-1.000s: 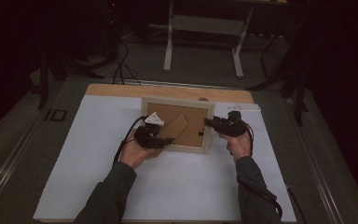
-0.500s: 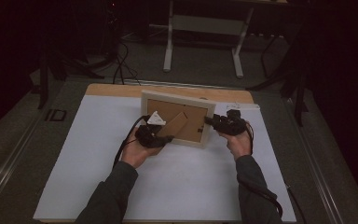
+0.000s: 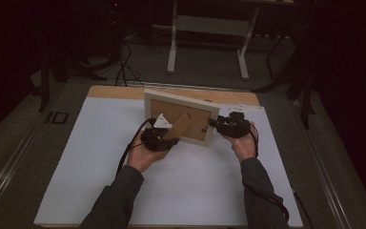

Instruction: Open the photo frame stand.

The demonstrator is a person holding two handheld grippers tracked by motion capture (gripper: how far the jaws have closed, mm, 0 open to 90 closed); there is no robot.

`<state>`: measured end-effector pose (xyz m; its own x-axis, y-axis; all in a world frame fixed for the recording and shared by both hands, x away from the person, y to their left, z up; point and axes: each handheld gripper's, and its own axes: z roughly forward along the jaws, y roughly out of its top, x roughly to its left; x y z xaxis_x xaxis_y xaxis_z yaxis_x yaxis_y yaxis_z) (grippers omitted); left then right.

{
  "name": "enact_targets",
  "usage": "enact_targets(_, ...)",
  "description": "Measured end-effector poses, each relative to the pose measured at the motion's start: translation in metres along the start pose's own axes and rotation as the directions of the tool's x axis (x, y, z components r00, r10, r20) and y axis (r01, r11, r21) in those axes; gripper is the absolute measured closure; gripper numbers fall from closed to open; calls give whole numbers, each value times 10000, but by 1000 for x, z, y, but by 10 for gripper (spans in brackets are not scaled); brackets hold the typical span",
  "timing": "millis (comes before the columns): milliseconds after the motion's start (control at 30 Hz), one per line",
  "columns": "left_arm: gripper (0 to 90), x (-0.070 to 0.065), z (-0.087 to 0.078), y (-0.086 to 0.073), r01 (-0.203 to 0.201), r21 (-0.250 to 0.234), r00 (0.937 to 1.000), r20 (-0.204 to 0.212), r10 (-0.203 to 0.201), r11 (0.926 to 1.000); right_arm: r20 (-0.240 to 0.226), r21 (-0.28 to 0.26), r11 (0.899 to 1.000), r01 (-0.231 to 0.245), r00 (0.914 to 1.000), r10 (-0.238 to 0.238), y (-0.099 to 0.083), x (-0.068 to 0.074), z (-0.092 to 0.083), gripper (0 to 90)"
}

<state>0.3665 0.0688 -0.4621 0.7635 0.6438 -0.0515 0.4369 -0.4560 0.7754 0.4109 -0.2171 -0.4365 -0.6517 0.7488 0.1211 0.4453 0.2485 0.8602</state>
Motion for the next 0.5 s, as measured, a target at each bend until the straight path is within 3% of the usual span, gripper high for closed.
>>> enact_targets(333, 701, -10, 1, 0, -446, 60, 9990, 56, 446, 9990, 44, 46, 9989, 473, 9989, -473, 0, 4, -2, 620)
enact_targets(500, 671, -9, -1, 0, -306, -78, 9994, 149, 307, 9995, -90, -14, 9989, 465, 9989, -465, -2, 4, -3, 619)
